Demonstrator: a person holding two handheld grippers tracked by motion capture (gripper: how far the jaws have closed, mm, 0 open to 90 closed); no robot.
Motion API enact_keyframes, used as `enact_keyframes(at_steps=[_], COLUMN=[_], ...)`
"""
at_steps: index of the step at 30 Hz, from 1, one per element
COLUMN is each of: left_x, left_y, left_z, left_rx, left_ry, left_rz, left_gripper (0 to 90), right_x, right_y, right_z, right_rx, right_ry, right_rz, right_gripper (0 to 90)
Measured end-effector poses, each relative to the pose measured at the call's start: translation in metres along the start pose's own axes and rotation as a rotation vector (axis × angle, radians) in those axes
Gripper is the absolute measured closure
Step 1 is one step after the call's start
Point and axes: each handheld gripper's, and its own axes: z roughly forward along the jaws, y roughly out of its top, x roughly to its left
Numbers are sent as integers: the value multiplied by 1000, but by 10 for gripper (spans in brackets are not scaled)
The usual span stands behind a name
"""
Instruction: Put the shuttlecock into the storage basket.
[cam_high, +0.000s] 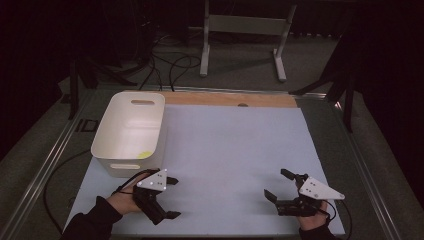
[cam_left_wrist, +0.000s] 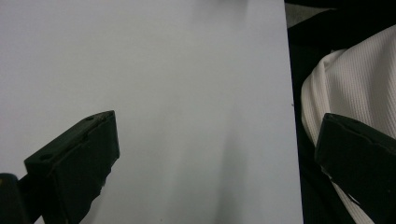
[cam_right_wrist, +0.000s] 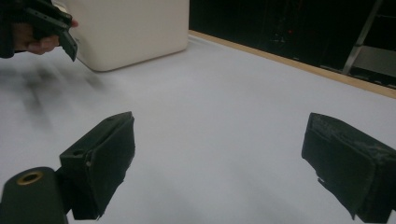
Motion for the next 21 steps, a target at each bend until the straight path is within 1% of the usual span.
enact_keyframes(at_steps=[6,13,15,21], left_x=[0,-1,-3,-6], left_y=[-13,-22,-25,-31], left_z=[-7,-16,-17,-20], left_rx=[-21,-37,-43,-52], left_ry=[21,49,60,114], left_rz=[-22,-39,-46,-56], left_gripper=[2,2,2,2], right_x=[0,-1,-1,-2], right_y=[0,-1,-2,-3], right_z=[0,1,1,2], right_rx=[2,4,6,15], right_ry=[0,0,1,0], right_rz=[-1,6,6,8], right_gripper=[94,94,94,94])
